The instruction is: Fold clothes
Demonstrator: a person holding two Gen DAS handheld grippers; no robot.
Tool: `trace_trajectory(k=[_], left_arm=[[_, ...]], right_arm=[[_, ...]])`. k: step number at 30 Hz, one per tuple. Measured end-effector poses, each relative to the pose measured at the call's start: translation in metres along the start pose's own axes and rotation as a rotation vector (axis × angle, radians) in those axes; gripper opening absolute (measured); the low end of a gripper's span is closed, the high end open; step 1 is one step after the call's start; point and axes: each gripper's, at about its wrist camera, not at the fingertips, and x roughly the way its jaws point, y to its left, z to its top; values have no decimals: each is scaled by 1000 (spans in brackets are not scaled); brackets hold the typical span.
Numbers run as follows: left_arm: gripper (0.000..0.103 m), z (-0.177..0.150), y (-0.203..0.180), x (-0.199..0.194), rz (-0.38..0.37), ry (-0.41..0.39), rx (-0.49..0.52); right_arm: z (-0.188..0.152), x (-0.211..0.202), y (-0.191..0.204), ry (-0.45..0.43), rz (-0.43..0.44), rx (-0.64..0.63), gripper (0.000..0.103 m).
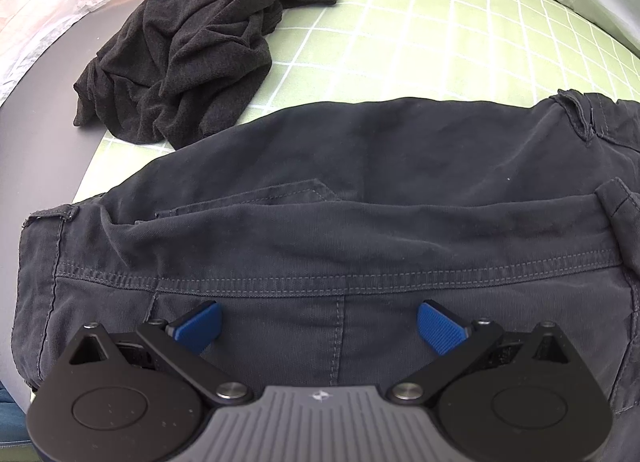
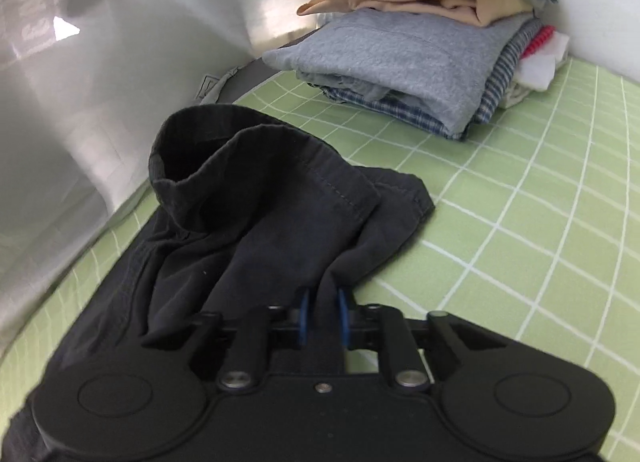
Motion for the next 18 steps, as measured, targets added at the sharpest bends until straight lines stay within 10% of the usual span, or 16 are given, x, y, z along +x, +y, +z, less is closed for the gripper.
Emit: trace_trajectory(k=[18], left_arm=[[103,-42,-23,-26,-42,-44,157]], right_arm=[[-78,-135,-157,39,-267,-32,9]])
